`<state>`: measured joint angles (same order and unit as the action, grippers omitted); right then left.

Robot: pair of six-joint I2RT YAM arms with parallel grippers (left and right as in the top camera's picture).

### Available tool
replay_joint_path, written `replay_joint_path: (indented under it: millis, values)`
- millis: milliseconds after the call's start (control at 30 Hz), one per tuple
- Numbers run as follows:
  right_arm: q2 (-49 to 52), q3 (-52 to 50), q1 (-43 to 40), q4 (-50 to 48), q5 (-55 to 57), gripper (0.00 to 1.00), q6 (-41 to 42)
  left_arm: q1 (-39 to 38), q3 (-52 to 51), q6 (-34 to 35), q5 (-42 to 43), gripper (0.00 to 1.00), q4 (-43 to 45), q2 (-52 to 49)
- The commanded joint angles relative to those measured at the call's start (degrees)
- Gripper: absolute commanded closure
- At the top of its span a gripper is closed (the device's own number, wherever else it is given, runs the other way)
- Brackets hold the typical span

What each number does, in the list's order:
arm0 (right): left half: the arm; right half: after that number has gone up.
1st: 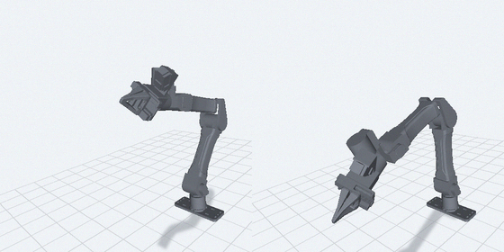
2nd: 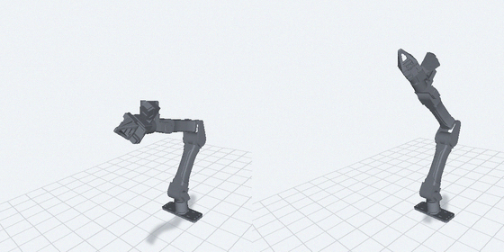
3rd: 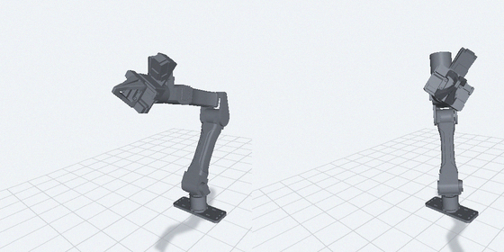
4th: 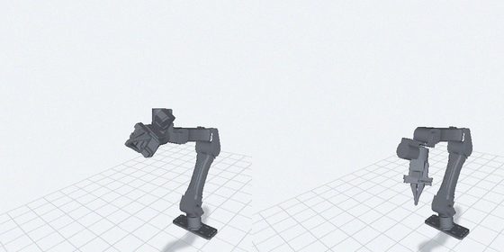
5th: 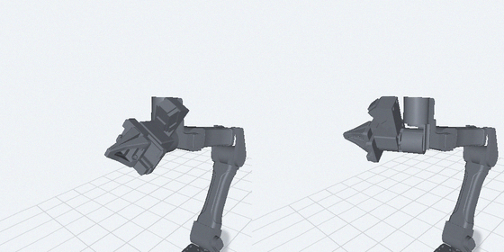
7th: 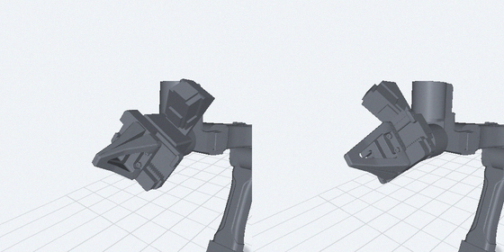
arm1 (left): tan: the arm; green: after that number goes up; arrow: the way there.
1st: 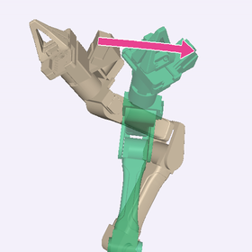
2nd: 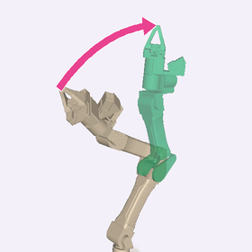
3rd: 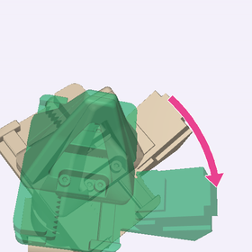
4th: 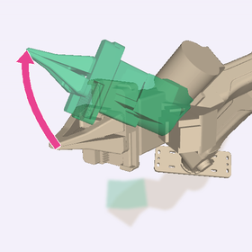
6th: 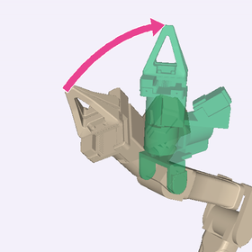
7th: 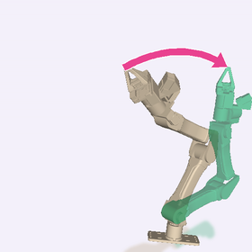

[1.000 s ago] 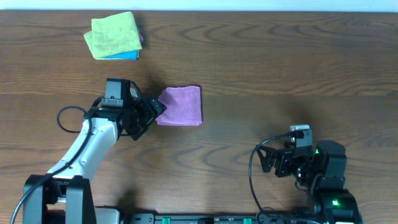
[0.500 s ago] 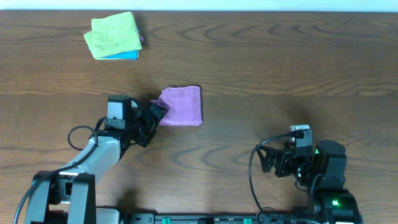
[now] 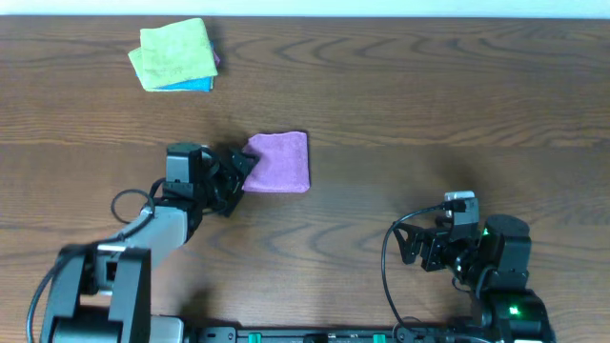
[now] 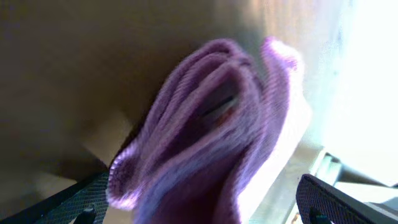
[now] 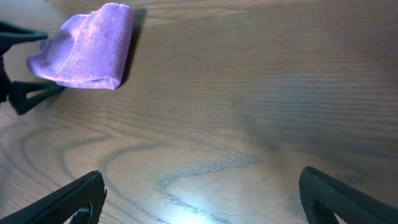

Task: Fold the cloth

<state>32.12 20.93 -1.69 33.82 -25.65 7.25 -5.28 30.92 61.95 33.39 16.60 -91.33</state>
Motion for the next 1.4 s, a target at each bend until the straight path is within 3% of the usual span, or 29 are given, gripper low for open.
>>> replay_joint_path:
  millis: [0, 133, 200, 233, 333, 467, 533, 633, 833, 1000, 1167, 1367]
  values:
    - [-0.35, -0.15, -0.48, 0.07, 0.37, 0.01, 0.63, -0.59, -1.95, 1.18, -2.21, 0.02, 0.55, -6.47]
    - [-0.35, -0.15, -0.48, 0.07, 0.37, 0.01, 0.63, -2.34, -1.95, 1.53, -2.23, 0.00, 4.96, -10.16]
    - [-0.35, -0.15, -0.48, 0.07, 0.39, 0.01, 0.63, -3.21, -1.92, 1.51, -2.23, 0.12, 6.54, -11.69]
    - [-0.35, -0.15, -0.48, 0.07, 0.39, 0.01, 0.63, -3.65, -1.92, 1.57, -2.32, 0.32, 7.02, -12.46]
    - [-0.35, -0.15, -0.48, 0.07, 0.37, 0.01, 0.66, -4.31, -1.92, 1.51, -2.27, 0.43, 8.13, -14.27]
    - [-0.35, -0.15, -0.48, 0.07, 0.37, 0.01, 0.63, -4.31, -1.92, 1.25, -2.03, 0.81, 10.93, -14.73]
    - [-0.35, -0.15, -0.48, 0.07, 0.39, 0.01, 0.63, -4.31, -1.88, 1.25, -0.94, 0.94, 14.58, -14.73]
    - [-0.35, -0.15, -0.48, 0.07, 0.37, 0.01, 0.63, -4.15, -0.85, 2.03, 0.33, 0.95, 19.76, -14.71]
    - [-0.35, -0.15, -0.48, 0.07, 0.37, 0.01, 0.63, -2.82, 9.51, 4.20, 6.99, 0.95, 17.31, -14.71]
    - [-0.35, -0.15, -0.48, 0.07, 0.39, 0.01, 0.63, -0.59, 27.19, 3.08, 8.17, 0.94, -1.31, -14.75]
    - [-0.35, -0.15, -0.48, 0.07, 0.37, 0.01, 0.63, 3.28, 46.80, -5.44, 5.90, 0.94, -25.31, -16.68]
    - [-0.35, -0.15, -0.48, 0.07, 0.37, 0.01, 0.63, 7.50, 62.25, -6.51, 6.84, 0.95, -30.18, -22.25]
